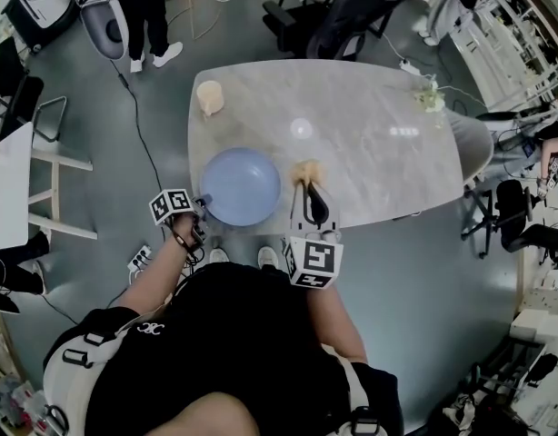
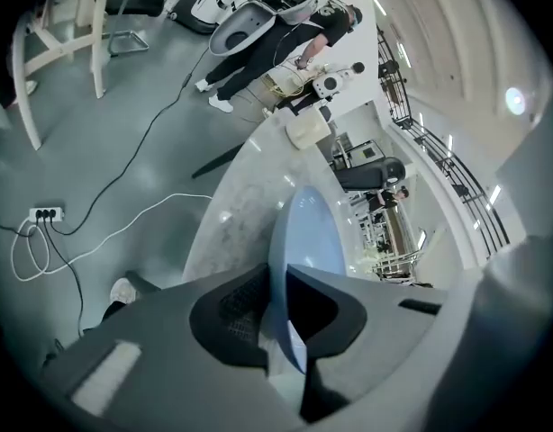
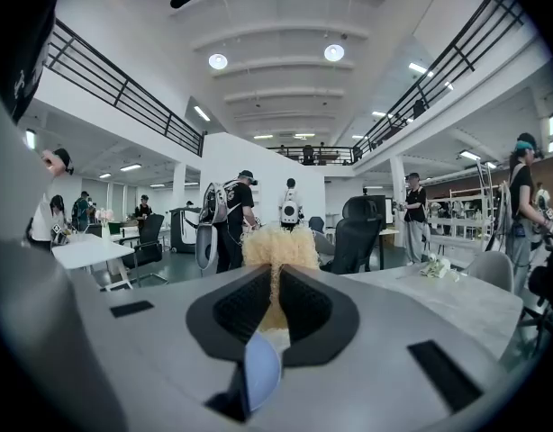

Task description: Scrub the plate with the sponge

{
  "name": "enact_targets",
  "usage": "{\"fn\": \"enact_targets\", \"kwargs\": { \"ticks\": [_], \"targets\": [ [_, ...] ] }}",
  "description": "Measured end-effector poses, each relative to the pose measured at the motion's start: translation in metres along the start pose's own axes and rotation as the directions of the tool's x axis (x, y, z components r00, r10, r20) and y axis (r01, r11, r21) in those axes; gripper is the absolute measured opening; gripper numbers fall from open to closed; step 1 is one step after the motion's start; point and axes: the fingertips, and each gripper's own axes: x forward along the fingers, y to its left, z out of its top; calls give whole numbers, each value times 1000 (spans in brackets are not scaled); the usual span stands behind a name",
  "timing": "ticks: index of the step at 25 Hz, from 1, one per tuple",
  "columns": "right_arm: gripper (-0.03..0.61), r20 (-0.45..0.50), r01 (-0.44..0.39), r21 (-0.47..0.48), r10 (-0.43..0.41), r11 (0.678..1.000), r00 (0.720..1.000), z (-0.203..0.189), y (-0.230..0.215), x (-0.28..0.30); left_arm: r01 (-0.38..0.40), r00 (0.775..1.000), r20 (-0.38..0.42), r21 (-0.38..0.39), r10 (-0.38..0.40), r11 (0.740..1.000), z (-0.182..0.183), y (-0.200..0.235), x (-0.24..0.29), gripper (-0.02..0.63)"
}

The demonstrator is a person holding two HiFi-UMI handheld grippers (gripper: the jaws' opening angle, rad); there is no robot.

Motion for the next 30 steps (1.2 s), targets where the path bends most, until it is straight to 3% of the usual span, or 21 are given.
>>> {"fn": "enact_targets", "kwargs": {
  "ticks": [7,15,23,30],
  "targets": [
    [32,8,-62,-7,62,998,998,3,18,14,86,992,86,8,-87,996,31,-35,-33,48],
    [32,9,-132,-5,132,991,991,5,38,32,187,966,170,63,-195,980,62,-97,-81,49],
    [31,-83,-159,-3,159,987,984,-15,45,50,238,947,202,74,-249,968,58,-127,-117,49],
    [31,-135,-160,-35,154,986,979,-23,45,62,249,949,166,118,-267,961,38,-139,-119,49]
  ]
}}
